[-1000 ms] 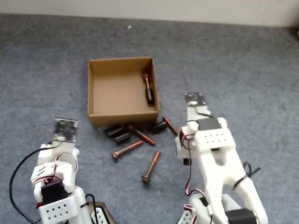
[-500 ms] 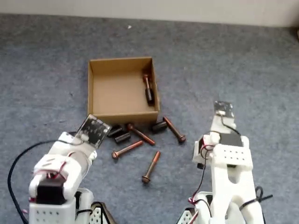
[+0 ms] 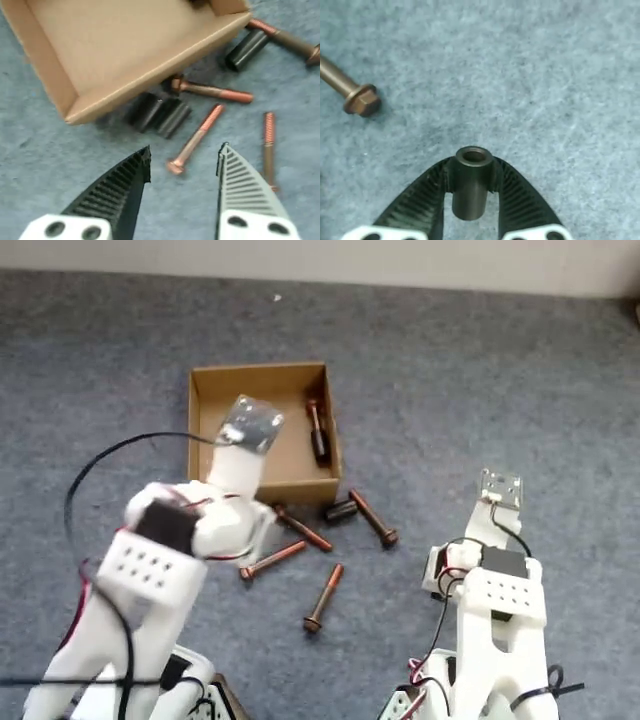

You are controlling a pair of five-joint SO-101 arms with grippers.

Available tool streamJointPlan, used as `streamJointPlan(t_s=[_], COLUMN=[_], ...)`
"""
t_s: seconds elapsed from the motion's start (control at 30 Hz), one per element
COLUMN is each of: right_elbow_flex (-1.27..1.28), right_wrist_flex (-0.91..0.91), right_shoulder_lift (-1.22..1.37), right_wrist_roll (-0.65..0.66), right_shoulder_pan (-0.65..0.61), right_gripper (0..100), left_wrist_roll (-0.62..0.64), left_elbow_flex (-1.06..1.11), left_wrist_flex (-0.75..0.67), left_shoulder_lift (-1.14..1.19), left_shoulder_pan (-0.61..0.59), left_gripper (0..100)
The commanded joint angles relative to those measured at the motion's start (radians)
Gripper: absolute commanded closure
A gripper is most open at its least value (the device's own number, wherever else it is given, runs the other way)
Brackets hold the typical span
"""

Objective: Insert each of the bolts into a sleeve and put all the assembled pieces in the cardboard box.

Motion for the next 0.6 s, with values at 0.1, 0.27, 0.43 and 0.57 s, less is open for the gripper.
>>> streamJointPlan(t_s=[0.1, 0.27, 0.43, 0.57], right_elbow_flex=[-0.004, -0.004, -0.002, -0.002], right_wrist_flex=[-0.008, -0.007, -0.007, -0.007], right_shoulder_lift=[-0.025, -0.025, -0.025, -0.025], right_wrist_roll=[-0.003, -0.077, -0.08, -0.08], right_shoulder_pan=[0.008, 0.007, 0.007, 0.007], right_gripper=[99.4, 99.4, 99.4, 99.4], left_wrist_roll=[0.324, 0.358, 0.361, 0.535], left_elbow_flex=[-0.15, -0.186, -0.191, -0.248], left_wrist_flex=[-0.006, -0.094, -0.19, -0.192], left_shoulder_lift=[0.229, 0.409, 0.536, 0.568], left_shoulder_pan=[0.145, 0.156, 0.157, 0.162], left_gripper=[78, 90, 91, 91])
